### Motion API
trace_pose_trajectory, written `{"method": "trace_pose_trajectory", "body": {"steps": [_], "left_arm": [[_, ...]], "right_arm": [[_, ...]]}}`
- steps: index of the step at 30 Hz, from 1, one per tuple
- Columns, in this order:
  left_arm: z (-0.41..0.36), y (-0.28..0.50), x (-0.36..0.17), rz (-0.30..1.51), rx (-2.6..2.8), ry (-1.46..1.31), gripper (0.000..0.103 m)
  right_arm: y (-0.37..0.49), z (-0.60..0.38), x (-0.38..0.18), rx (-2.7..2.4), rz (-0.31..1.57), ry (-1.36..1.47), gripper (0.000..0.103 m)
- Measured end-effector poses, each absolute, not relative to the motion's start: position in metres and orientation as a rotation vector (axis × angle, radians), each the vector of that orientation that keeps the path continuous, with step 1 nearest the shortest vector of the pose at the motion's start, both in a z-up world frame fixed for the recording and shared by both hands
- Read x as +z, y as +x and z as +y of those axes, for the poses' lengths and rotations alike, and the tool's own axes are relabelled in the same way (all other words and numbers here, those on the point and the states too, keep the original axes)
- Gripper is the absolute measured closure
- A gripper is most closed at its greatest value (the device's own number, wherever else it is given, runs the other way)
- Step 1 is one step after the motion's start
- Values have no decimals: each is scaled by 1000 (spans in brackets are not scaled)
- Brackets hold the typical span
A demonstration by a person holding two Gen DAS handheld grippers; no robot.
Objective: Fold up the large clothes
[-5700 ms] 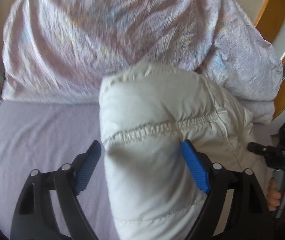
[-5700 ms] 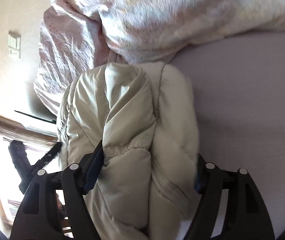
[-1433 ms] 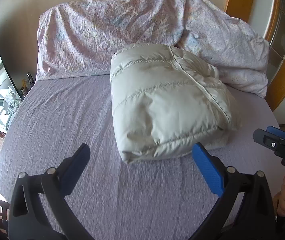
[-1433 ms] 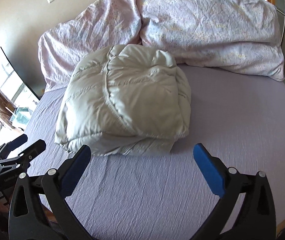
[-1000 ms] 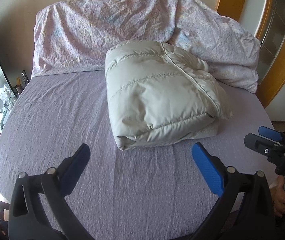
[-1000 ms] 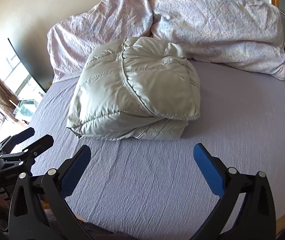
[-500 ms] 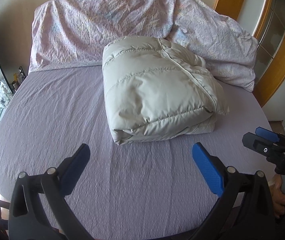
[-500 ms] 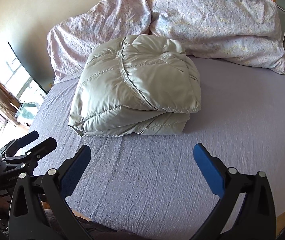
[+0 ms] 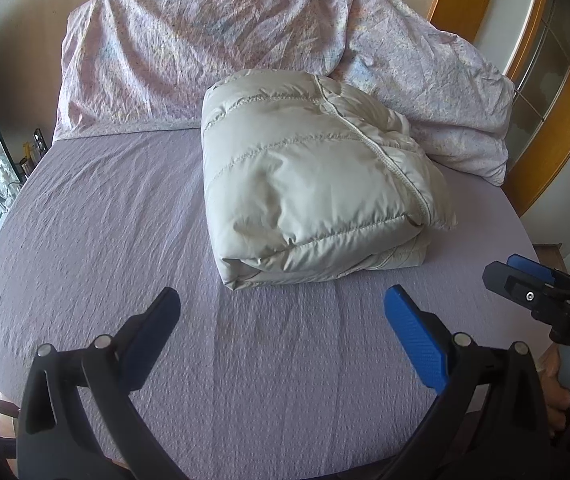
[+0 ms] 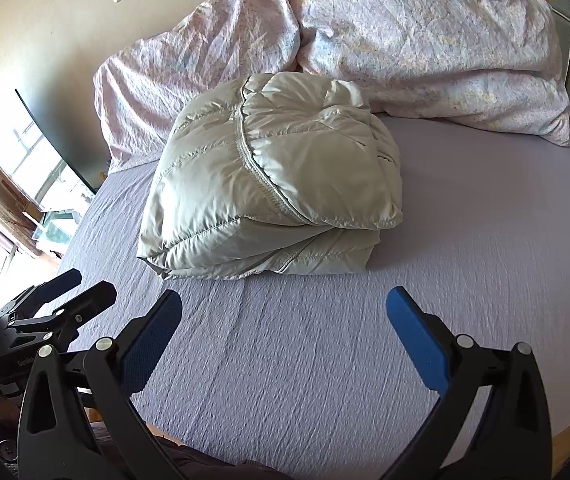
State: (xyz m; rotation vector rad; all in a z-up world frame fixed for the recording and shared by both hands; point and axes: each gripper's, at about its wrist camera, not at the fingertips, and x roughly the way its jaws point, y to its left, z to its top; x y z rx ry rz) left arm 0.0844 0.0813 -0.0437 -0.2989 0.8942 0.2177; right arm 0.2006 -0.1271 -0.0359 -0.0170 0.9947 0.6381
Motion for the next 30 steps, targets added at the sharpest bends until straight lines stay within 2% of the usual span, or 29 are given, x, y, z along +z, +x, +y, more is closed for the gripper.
{"method": "trace_pose_trajectory", "body": {"steps": [30], "left_arm": [[80,86,-43,890,216,-303,2]], "right_arm": [[201,-127,-37,634,995,-11,1]]}}
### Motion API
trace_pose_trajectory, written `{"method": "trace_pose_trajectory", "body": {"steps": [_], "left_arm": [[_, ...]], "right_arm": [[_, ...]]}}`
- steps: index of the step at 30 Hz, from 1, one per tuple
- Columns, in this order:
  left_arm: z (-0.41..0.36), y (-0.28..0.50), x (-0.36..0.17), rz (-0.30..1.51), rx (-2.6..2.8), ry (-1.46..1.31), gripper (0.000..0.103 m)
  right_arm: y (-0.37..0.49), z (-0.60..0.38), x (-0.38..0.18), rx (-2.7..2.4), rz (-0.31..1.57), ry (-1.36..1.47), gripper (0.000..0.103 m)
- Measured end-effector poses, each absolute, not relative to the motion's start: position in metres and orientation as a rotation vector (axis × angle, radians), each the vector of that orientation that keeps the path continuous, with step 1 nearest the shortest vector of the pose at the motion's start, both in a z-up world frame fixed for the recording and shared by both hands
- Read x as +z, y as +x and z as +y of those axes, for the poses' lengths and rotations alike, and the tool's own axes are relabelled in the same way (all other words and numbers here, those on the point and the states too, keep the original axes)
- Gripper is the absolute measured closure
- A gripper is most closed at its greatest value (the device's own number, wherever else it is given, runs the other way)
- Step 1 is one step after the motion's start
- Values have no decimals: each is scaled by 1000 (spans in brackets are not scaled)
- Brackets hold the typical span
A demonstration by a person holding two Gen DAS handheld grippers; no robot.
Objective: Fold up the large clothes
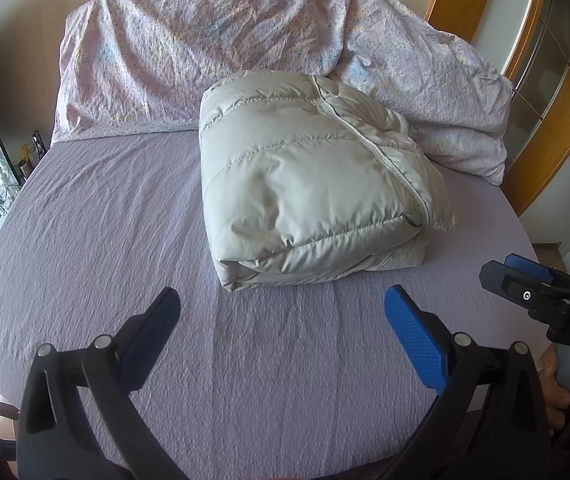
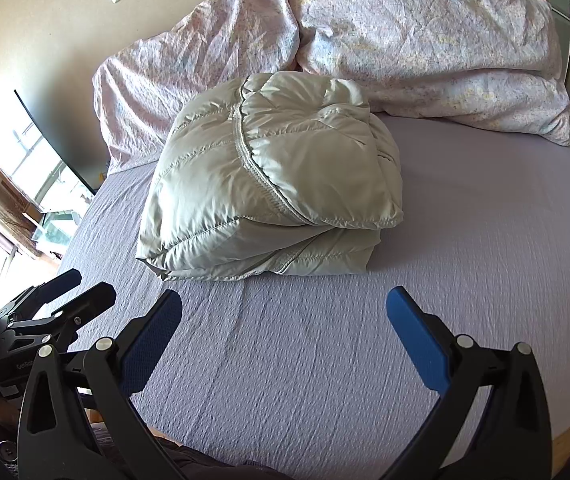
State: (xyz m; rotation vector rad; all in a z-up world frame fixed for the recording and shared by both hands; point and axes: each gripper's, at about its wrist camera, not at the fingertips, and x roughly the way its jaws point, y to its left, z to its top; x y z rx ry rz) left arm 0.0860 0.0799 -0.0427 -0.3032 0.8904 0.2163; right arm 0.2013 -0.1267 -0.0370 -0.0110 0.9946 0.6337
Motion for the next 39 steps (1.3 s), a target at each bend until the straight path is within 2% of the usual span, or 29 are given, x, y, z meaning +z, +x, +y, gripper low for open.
{"method": "trace_pose_trajectory", "body": {"steps": [39], "left_arm": [[82,88,-46,896,220,-297,2]], "right_arm": [[201,-124,-38,633,995,-15,1]]}}
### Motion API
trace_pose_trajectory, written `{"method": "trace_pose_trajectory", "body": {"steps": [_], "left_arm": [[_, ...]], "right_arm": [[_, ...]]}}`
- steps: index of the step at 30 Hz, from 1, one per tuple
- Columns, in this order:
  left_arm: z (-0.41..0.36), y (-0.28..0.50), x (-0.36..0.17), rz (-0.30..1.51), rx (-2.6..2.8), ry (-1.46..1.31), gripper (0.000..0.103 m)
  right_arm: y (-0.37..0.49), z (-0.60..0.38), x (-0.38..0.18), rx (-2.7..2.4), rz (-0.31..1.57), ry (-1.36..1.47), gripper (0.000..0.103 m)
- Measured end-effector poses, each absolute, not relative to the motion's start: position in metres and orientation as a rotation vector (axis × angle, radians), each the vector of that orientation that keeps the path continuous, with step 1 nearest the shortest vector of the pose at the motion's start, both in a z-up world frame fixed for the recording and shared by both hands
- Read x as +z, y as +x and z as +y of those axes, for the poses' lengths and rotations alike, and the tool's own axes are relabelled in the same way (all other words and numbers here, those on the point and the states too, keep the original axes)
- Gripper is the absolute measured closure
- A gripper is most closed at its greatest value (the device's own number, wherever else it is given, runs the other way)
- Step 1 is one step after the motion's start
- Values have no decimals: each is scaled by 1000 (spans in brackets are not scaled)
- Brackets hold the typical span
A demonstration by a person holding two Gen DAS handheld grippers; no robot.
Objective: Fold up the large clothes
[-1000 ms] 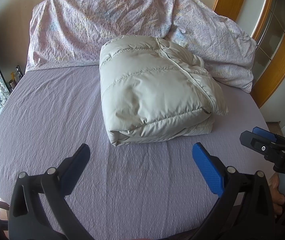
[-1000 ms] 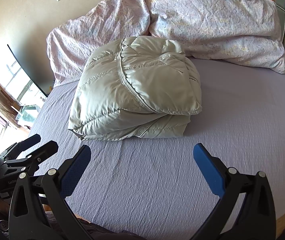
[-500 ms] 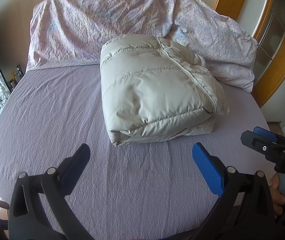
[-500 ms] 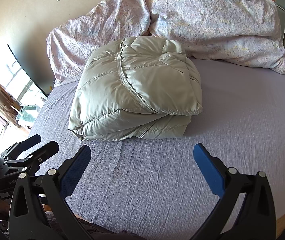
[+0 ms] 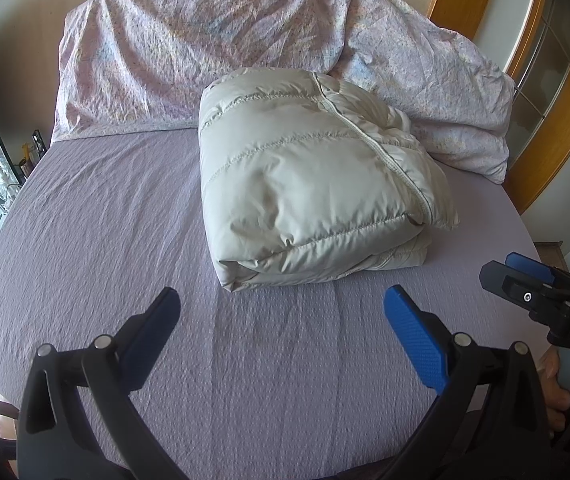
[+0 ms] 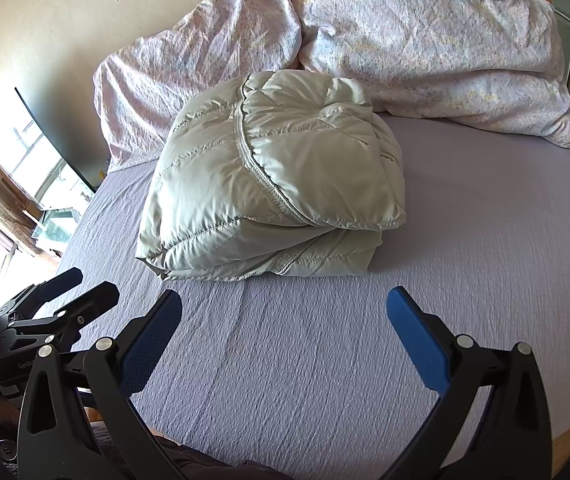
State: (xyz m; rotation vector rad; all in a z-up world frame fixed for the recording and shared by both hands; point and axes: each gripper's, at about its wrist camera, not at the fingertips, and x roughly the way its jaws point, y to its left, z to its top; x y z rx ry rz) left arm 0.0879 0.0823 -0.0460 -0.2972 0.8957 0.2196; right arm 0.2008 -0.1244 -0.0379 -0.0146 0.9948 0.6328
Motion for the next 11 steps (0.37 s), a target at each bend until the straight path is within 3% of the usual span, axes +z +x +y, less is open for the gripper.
{"method": "trace_pose_trajectory", "body": {"steps": [11], "left_arm": [[82,89,-46,898,221,-298,2]], "right_arm": [[201,-125,-38,633,995,-15,1]]}}
